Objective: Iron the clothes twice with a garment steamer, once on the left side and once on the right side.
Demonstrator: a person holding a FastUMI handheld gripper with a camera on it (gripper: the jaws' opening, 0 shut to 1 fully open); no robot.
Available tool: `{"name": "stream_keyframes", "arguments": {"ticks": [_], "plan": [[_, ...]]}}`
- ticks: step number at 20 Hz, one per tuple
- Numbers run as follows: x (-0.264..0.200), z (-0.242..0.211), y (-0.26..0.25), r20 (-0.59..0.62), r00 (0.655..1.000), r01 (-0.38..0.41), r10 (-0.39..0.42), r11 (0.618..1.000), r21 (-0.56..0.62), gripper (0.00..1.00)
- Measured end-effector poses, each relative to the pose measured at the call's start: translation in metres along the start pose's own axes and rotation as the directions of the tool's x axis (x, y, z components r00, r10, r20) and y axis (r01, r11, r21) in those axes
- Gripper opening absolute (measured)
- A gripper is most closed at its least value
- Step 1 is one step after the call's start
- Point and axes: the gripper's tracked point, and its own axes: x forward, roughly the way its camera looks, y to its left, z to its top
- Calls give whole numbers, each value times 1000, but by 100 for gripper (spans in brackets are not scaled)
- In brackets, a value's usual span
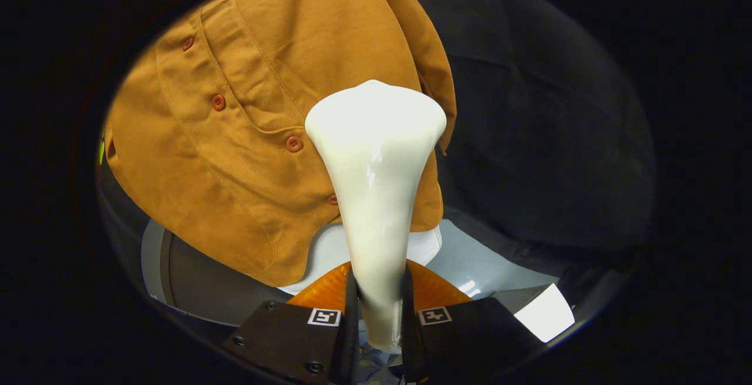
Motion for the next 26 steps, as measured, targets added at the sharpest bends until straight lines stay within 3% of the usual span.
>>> {"name": "stream_keyframes", "arguments": {"ticks": [5, 12, 20, 26], "plan": [[-25, 2, 1, 53, 998, 28, -28, 1000, -5, 33], [-103, 45, 51, 258, 966, 42, -25, 997, -62, 33], [-188, 56, 189, 447, 890, 3, 86, 981, -196, 33], [-250, 10, 310, 494, 834, -84, 247, 941, -327, 33]]}}
